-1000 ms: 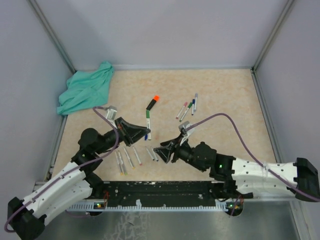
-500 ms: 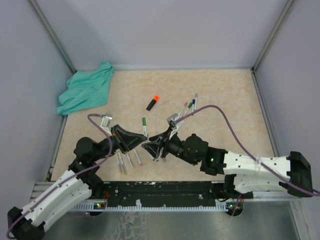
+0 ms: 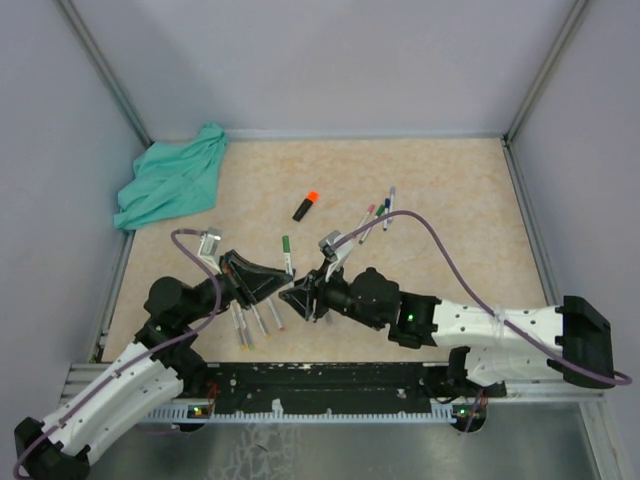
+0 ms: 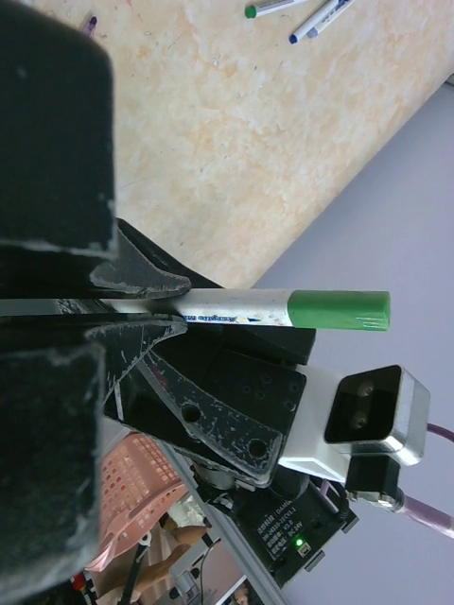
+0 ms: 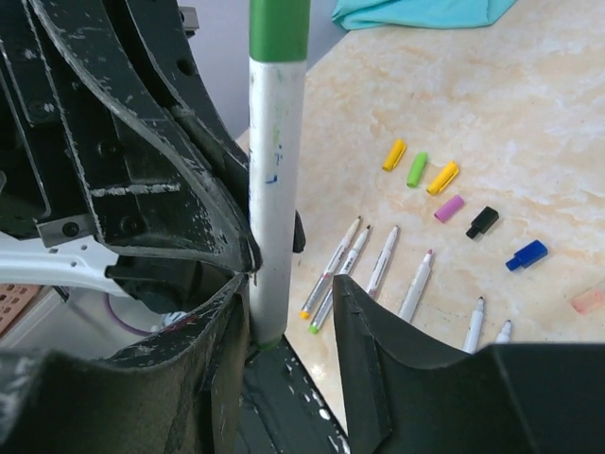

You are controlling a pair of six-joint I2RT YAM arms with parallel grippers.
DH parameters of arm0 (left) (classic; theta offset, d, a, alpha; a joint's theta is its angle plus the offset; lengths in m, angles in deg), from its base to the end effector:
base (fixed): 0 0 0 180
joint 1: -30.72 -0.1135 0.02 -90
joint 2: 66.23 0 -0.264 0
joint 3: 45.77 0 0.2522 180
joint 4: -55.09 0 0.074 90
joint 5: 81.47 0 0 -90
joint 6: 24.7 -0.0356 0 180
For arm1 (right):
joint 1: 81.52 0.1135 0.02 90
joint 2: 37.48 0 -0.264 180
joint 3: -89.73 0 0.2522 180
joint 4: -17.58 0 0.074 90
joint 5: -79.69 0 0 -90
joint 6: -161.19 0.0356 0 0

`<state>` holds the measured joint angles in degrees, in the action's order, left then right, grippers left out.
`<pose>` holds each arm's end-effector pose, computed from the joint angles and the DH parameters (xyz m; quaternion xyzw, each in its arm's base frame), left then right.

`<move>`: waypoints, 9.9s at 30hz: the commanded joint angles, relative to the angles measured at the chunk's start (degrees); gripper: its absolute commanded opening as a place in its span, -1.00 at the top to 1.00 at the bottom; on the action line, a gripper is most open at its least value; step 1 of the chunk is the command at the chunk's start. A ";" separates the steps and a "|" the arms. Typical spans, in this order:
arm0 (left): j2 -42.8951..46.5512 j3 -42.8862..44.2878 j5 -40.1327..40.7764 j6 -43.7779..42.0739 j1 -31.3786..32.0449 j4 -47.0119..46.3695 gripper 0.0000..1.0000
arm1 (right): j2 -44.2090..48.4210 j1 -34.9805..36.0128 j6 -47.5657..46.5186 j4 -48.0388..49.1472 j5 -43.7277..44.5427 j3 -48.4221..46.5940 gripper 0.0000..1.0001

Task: Open the pen caps
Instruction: Pick up the pen from the center of the board, then open the pen cap from the pen, then place the pen cap at the center of the board, then place the pen at the center of the board, then pick up the pen from the center of the board.

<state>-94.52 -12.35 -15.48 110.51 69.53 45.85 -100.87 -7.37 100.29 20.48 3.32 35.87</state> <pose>0.1015 -0.1002 0.2876 0.1306 0.6079 -0.6119 0.4888 0.0786 0.2462 0.2952 -0.2112 0.7152 0.4627 0.4794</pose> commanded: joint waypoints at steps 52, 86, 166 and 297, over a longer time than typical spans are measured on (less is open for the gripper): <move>-22.61 27.59 17.13 -36.44 -8.19 18.88 -0.81 | -20.03 -10.95 -8.19 40.93 4.55 6.28 1.00; -39.45 32.16 -18.45 -30.23 -15.00 18.18 0.61 | -22.93 -13.85 -5.33 43.60 -2.32 6.90 1.00; -30.57 16.89 12.89 -12.66 -9.54 24.31 1.00 | -11.04 -11.43 -0.21 -4.66 27.23 -2.77 1.00; -102.53 86.05 23.52 -47.36 -11.56 55.64 0.01 | 41.16 -6.28 4.90 -18.19 11.96 28.44 0.29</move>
<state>-196.20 71.91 9.43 63.10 58.29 99.94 -59.67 -14.10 105.75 0.64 14.68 64.35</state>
